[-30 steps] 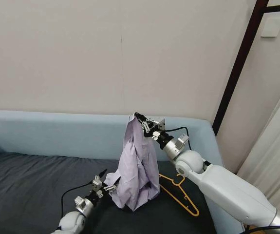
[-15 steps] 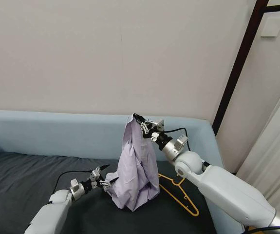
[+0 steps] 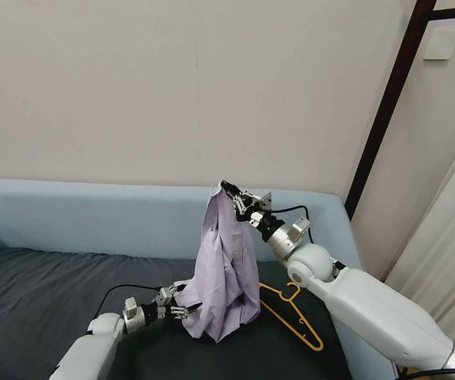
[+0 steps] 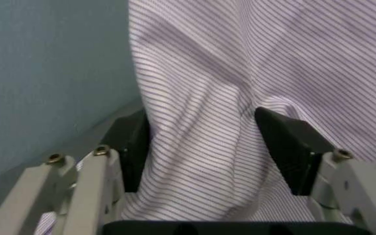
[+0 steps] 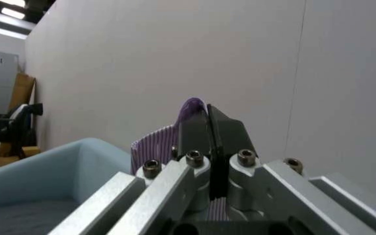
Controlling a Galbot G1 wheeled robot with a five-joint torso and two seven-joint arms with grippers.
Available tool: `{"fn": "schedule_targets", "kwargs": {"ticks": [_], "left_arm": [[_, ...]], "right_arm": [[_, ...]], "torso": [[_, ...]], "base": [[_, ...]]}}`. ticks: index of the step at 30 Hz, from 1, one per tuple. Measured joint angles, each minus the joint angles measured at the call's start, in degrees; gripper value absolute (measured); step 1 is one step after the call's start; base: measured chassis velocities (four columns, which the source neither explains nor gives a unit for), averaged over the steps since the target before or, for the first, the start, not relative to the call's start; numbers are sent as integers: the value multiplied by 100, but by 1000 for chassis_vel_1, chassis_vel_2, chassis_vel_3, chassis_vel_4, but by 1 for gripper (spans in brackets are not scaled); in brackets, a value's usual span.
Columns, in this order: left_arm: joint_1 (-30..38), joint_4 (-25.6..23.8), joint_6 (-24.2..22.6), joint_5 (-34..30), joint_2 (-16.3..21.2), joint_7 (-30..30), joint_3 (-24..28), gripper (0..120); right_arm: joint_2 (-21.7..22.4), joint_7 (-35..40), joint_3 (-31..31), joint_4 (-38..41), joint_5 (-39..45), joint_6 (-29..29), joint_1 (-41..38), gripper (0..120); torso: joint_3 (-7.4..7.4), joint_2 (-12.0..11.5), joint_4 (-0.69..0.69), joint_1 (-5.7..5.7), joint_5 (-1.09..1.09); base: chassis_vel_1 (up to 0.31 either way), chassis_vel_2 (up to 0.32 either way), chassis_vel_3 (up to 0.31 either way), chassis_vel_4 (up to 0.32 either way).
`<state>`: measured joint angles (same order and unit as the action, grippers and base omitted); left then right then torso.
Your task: Pick up the clothes from the sofa and hang them on the clothes hanger.
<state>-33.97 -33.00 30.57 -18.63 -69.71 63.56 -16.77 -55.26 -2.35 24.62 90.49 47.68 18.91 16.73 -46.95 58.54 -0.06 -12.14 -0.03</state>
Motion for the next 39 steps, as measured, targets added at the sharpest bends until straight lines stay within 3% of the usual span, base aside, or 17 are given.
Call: {"fn": "schedule_targets", "kwargs": {"ticks": [9, 11, 15, 16, 22, 25, 26, 30, 31, 33, 35, 39], "left_arm": [[-289, -275, 44, -532, 150, -87, -88, 24], [-296, -286, 50, -543, 157, -86, -91, 22], [-510, -857, 93, -1003, 374, -91, -119, 3], [-510, -857, 93, -1003, 374, -91, -119, 3], [-735, -1921, 96, -1570, 519, -1091, -67, 0], [-829, -3075, 71, -1798, 557, -2349, -41, 0], [-829, -3075, 71, -1798, 557, -2349, -41, 0], [-817, -4398, -59, -1760, 563, -4124, -156, 0], [-817, -4398, -59, -1760, 563, -4124, -156, 0], [-958, -5027, -123, -1670, 625, -4528, -226, 0], [-1408, -5520, -124, -1408, 695, -4464, -224, 0], [-2187, -5616, 165, -781, 525, -4124, -152, 0]], "right_arm": [[85, 79, -144, -32, -104, 42, 126, 0], [88, 83, -149, -34, -107, 43, 130, 0], [204, 235, -288, -84, -143, 75, 207, 0], [204, 235, -288, -84, -143, 75, 207, 0], [283, 429, -393, -82, -3, 83, 90, 0], [294, 521, -460, -74, 192, 62, -111, 0], [294, 521, -460, -74, 192, 62, -111, 0], [257, 549, -568, -117, 359, -10, -321, 0], [257, 549, -568, -117, 359, -10, -321, 0], [200, 579, -618, -125, 445, -27, -406, 0], [187, 594, -629, -92, 484, -38, -412, 0], [228, 594, -623, -34, 402, -30, -232, 0]], "torso": [[0, 0, 0, 0, -1], [0, 0, 0, 0, 0], [0, 0, 0, 0, 0], [0, 0, 0, 0, 0], [0, 0, -1, 0, 0], [0, 0, 0, 0, 1], [0, 0, 0, 0, 1], [0, 0, -3, 0, 1], [0, 0, -3, 0, 1], [1, 1, -3, 0, 5], [0, 1, 2, 0, 2], [0, 1, 1, 1, -2]], "base": [[0, 0, 0, 0], [0, 0, 0, 0], [0, 0, 0, 0], [0, 0, 0, 0], [0, 0, 0, 0], [0, 0, 0, 0], [0, 0, 0, 0], [0, 0, 0, 0], [0, 0, 0, 0], [0, 0, 0, 0], [0, 0, 0, 0], [0, 0, 0, 0]]}}
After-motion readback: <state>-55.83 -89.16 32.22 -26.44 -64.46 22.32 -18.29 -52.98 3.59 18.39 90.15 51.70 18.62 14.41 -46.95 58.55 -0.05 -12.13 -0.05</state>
